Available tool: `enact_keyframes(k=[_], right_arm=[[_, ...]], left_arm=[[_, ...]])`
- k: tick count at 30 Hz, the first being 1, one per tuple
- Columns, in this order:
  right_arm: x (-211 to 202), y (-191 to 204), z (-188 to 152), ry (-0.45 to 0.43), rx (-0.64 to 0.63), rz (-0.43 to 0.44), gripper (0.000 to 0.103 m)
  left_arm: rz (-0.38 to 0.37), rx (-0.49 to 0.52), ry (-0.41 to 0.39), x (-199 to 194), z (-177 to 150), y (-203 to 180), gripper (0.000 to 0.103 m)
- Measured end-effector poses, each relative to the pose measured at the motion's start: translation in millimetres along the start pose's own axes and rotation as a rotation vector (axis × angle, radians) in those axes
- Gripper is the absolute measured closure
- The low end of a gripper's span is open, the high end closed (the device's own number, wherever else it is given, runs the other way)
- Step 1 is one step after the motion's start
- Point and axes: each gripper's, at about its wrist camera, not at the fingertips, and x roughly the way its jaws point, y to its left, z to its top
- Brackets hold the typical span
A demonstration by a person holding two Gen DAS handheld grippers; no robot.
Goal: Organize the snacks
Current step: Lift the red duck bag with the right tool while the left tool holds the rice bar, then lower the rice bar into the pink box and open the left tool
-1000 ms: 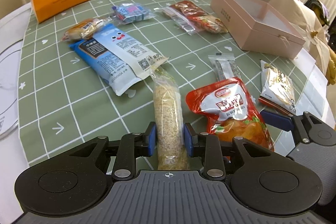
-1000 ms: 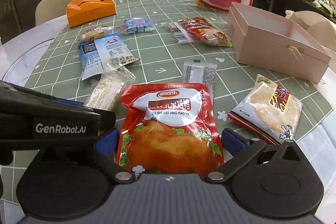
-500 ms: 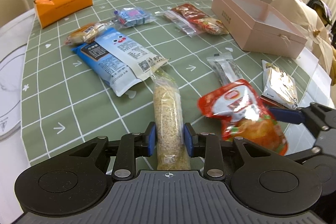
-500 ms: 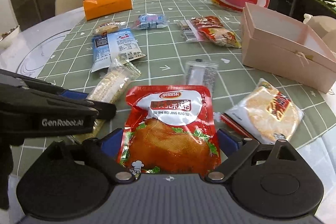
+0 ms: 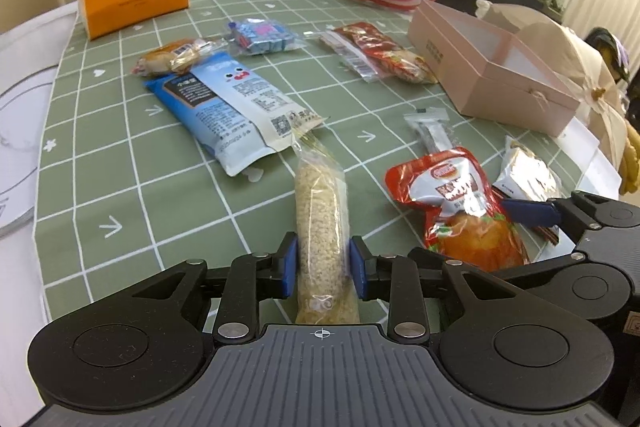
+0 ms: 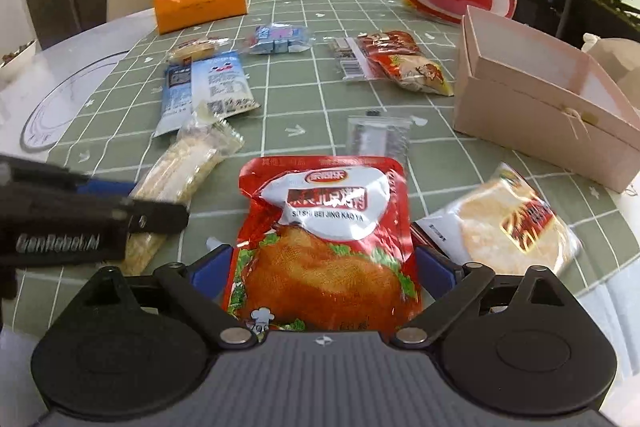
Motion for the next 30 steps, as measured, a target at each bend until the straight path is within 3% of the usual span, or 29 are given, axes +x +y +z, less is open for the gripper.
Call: enact_keyframes(k=[3, 4, 18, 26, 30], right_arm=[[-7, -3, 2, -0.002, -0.006, 0.029, 0.020], [-10, -5, 3, -0.003, -0.012, 0.049, 0.038], [-51, -41, -14, -0.019, -0.014, 0.034, 0.039], [-83, -61, -12, -0.052, 0.035, 0.032, 0.040], [-110, -78, -6, -0.111, 0.046, 0.004, 0.040]], left_arm=[[-0.003, -0.026, 0.004, 0, 1, 2, 0.071], [0.002, -0.020, 0.002, 1, 1, 1, 0.071], [0.055, -0.032, -0.026, 0, -5, -9, 0.070], [0.029, -0.050, -0.013, -9, -6, -17, 0.072], [-0.041, -0.031, -0.039, -27, 2, -39, 0.072]])
